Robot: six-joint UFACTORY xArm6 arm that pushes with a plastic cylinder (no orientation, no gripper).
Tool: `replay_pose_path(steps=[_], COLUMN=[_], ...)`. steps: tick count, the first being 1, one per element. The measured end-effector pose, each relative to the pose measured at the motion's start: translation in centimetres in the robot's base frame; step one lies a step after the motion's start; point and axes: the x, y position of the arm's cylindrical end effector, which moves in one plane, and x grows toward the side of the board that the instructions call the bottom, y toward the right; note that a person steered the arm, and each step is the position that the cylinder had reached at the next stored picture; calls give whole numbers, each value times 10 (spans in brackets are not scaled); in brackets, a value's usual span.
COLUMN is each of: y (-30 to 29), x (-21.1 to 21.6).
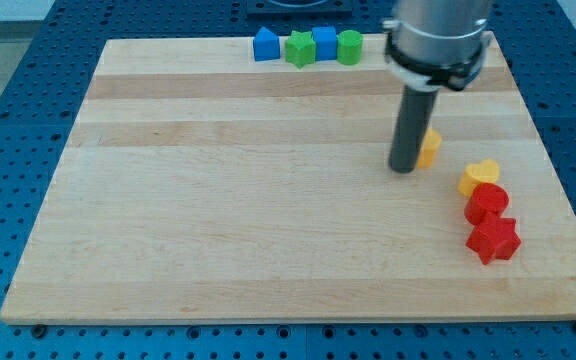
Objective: Move the yellow hexagon to the line of blocks
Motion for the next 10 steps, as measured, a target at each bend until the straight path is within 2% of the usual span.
replay_pose_path(steps=[1, 2, 3, 4, 5, 6, 7, 8, 9, 10], y=[14, -19, -66, -50, -2, 39, 51, 49, 75, 106], x=[-6, -6, -27, -61, -56, -31, -20, -36, -61, -55])
